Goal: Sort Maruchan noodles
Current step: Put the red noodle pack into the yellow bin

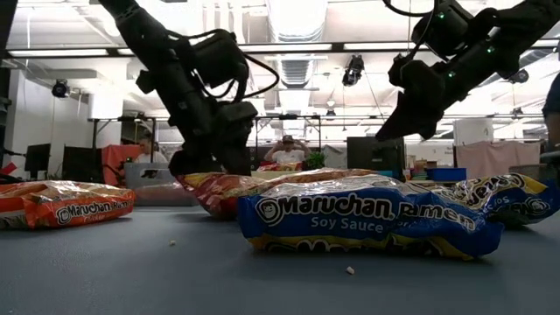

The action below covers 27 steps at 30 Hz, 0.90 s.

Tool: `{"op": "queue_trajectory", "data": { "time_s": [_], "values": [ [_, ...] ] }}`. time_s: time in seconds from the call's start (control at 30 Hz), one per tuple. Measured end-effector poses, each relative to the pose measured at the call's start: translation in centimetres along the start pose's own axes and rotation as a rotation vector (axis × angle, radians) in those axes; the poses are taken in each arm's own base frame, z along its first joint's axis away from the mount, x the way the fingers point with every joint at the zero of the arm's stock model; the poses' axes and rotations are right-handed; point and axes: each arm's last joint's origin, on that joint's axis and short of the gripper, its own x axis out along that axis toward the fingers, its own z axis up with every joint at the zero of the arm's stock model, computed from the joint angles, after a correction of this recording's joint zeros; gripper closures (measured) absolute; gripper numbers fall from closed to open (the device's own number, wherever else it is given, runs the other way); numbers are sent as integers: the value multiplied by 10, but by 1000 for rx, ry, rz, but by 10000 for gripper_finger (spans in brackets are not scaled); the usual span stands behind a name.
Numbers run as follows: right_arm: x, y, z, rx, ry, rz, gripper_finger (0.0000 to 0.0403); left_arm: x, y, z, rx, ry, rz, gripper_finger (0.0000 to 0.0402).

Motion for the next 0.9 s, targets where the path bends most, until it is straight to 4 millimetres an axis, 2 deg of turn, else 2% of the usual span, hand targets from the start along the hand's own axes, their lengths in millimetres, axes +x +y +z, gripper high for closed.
{"op": "queue_trajectory", "data": {
  "time_s": [0.4, 0.53, 0.73, 0.9],
  "values": [
    [10, 0, 0, 10, -16, 6, 390, -7, -7, -4, 66, -4, -12, 307],
    [15, 0, -1, 10, -8, 5, 390, -8, -10, -5, 90, -7, -20, 344],
    [19, 0, -3, 10, -2, 7, 390, -18, -18, -1, 176, -51, -21, 363],
    [19, 0, -3, -8, -1, 6, 390, -38, -24, 10, 254, -176, 1, 364]
  ]
}}
